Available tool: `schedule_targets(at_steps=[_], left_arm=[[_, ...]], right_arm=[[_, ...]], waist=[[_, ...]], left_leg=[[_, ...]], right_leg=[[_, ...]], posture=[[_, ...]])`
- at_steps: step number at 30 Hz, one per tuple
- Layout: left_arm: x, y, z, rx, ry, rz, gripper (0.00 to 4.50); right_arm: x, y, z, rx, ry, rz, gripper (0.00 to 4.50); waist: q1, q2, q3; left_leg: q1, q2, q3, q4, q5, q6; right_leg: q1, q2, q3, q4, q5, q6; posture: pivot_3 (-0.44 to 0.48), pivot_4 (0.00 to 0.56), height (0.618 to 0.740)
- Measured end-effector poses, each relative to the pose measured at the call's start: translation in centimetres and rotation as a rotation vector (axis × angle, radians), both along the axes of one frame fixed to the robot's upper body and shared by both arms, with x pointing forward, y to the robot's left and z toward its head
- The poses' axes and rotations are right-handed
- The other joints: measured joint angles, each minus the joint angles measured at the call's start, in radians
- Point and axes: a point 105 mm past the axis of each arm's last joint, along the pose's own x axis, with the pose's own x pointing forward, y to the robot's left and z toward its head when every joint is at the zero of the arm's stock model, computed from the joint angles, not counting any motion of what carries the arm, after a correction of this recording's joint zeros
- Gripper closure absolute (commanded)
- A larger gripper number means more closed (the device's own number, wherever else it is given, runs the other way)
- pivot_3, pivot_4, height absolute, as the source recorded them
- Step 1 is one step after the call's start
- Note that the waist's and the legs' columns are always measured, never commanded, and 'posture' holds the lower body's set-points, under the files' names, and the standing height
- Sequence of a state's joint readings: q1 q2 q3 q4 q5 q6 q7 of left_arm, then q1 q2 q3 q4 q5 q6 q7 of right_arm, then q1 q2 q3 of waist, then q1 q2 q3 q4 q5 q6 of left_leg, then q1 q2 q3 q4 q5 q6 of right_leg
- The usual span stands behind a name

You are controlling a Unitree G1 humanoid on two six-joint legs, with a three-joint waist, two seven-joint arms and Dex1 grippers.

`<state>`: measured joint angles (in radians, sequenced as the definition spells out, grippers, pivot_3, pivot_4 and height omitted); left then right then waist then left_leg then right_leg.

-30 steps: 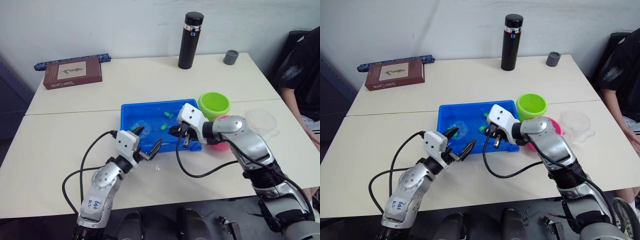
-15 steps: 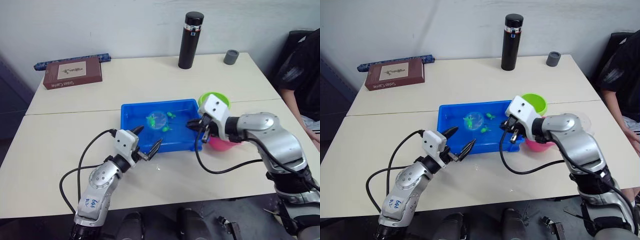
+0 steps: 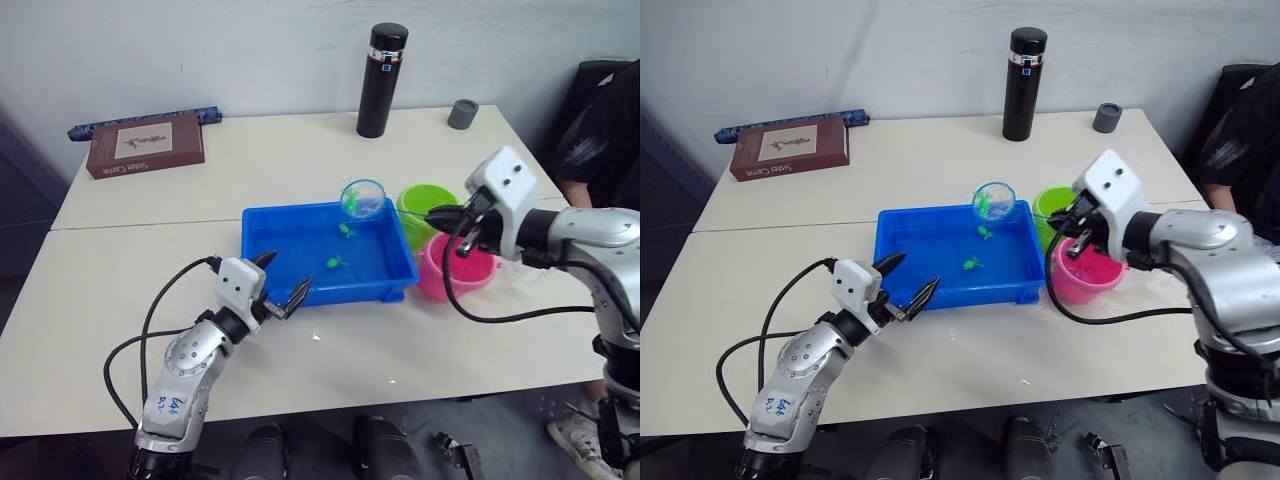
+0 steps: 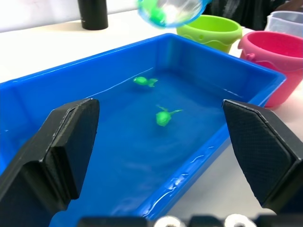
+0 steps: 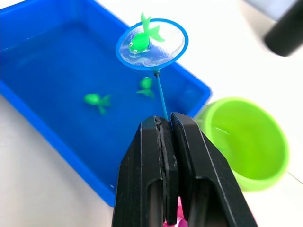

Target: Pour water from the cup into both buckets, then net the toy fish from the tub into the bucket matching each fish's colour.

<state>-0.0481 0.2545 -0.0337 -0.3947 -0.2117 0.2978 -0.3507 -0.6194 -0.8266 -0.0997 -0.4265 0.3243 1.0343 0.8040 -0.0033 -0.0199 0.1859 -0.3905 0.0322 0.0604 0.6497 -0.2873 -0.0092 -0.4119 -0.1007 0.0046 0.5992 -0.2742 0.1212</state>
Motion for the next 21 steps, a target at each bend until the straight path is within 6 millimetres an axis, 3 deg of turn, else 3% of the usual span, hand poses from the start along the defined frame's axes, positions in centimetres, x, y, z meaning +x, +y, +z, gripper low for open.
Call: schedule_targets(at_steps=[3, 8, 21], left_arm=[[0.1, 0.3, 0.0, 0.001, 0.000, 0.010, 0.04], [0.1, 0.5, 0.1, 0.001, -0.001, 0.016, 0.04], [0.1, 0.3, 0.1, -0.006, -0.002, 0.011, 0.04]], right_arm=[[-0.1, -1.7, 0.6, -0.025, -0.023, -0.061, 4.50], [0.2, -4.9, -0.5, -0.092, -0.030, -0.165, 4.50], [1.4, -8.3, -2.0, -0.310, -0.194, -0.253, 4.50]], waist=[[0.001, 0.000, 0.000], [0.001, 0.000, 0.000], [0.001, 0.000, 0.000]], left_leg=[[0.000, 0.000, 0.000, 0.000, 0.000, 0.000], [-0.001, -0.001, 0.001, 0.000, 0.000, 0.001], [0.000, 0.000, 0.001, 0.000, 0.000, 0.001]], right_leg=[[0.000, 0.000, 0.000, -0.001, 0.000, 0.000], [0.000, 0.000, 0.000, -0.002, 0.000, 0.000], [0.000, 0.001, 0.001, -0.002, 0.001, 0.001]], posture=[[0.000, 0.150, 0.740], [0.000, 0.150, 0.740], [0.000, 0.150, 0.740]])
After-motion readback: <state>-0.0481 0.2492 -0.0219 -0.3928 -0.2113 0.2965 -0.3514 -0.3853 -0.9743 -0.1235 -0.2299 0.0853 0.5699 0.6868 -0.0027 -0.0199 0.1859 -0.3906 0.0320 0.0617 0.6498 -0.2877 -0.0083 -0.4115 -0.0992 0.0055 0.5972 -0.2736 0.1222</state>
